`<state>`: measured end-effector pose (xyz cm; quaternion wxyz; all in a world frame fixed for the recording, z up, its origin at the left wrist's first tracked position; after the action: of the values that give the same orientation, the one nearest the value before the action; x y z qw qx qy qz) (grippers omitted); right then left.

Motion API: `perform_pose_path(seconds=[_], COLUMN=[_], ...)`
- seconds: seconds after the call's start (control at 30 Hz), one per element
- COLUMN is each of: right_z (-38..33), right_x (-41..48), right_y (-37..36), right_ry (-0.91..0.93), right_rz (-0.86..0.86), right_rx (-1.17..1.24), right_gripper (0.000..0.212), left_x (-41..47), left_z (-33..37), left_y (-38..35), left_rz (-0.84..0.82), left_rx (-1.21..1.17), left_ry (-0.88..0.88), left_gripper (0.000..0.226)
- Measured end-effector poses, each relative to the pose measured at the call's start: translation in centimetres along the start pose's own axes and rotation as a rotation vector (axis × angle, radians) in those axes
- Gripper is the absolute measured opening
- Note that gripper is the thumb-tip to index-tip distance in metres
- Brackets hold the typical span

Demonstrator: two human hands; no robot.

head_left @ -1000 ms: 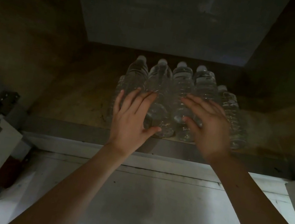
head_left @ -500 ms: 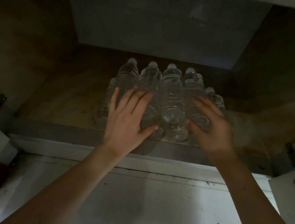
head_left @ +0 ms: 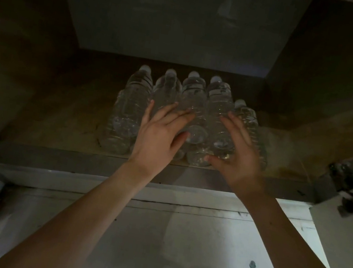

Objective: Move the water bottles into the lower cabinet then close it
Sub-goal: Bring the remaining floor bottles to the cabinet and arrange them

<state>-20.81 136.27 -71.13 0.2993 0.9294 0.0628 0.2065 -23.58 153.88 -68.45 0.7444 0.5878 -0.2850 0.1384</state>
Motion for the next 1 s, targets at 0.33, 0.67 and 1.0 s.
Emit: perform_pose_path(seconds=[0.33, 0.67, 1.0], right_z=[-0.1, -0.3, 0.4], right_x=[0.1, 0.1, -0.6], right_y=[-0.3, 1.2, 1.8], right_ry=[0.018, 0.027, 0.008], right_rz=[0.005, 0.041, 0.019], right_rx=[-0.025, 0.096, 0.105], right_gripper=[0.091, 0.047, 0.066], left_x=[0.0, -0.2, -0.4], left_z=[-0.2, 0.4, 1.0], left_y=[-0.4, 0.2, 0.5], left_rz=[0.006, 0.062, 0.052], left_rx=[-0.022, 0.018, 0.047], left_ry=[0.029, 0.019, -0.027], left_gripper=[0.041, 0.038, 0.037])
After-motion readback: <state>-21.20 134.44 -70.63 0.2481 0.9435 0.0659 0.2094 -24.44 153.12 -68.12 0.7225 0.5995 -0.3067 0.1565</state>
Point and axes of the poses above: each hand's wrist, its own x-axis towards the middle knuckle, its own y-axis out of the back of the hand, z = x × y, the point moved 8 cm from there along x, towards the middle knuckle, and after that the axes turned 9 degrees about x, right-handed, at the moved point
